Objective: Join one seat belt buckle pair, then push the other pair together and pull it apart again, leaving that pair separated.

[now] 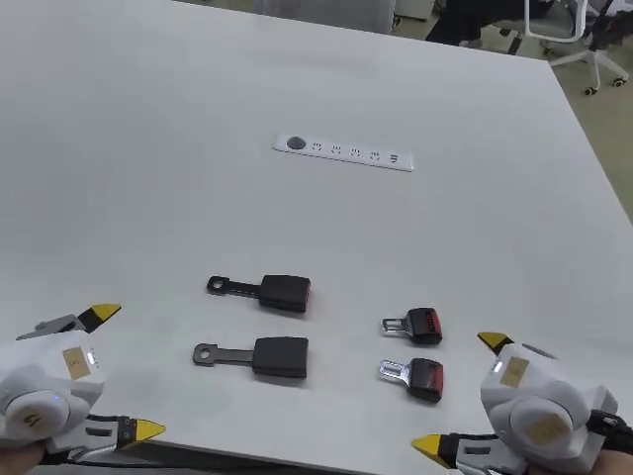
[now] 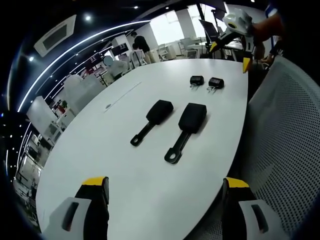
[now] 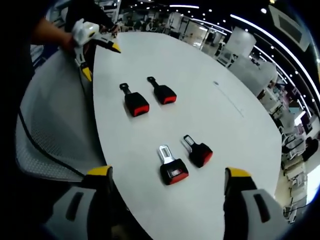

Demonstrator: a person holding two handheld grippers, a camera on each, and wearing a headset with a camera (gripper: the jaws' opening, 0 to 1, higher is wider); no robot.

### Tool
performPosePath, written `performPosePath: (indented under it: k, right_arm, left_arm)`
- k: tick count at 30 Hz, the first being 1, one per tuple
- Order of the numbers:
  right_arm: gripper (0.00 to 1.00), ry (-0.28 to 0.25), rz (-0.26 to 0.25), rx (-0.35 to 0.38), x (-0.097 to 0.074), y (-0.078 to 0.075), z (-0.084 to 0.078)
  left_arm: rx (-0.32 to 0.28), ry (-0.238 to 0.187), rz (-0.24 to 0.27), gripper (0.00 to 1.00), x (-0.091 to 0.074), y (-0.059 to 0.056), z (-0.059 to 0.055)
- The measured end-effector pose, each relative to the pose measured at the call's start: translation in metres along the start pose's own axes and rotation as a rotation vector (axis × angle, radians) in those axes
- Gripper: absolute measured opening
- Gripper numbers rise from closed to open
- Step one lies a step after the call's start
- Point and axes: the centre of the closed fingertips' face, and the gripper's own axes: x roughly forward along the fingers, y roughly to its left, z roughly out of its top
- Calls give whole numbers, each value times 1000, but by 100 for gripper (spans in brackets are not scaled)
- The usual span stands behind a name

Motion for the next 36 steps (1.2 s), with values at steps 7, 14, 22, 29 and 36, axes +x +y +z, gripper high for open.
performPosePath:
  k: [7, 14, 22, 29, 36]
  right_arm:
    - [95, -8, -10, 44, 2, 1, -2]
    - [95, -18, 6, 53, 2, 7, 1]
    - [86, -68, 24, 62, 0, -1, 22]
    - [75, -30, 42, -21, 6, -5, 15]
    - [59, -2, 108, -117, 13, 0, 9]
  left_arm:
    - [-3, -3, 4, 95, 0, 1, 1]
    - [-36, -28, 11, 95, -5, 3, 8]
    - [-16, -13, -45, 91, -7, -10, 16]
    - [-41, 25, -41, 82, -8, 3, 17]
    - [7, 70, -101, 74, 19, 1, 37]
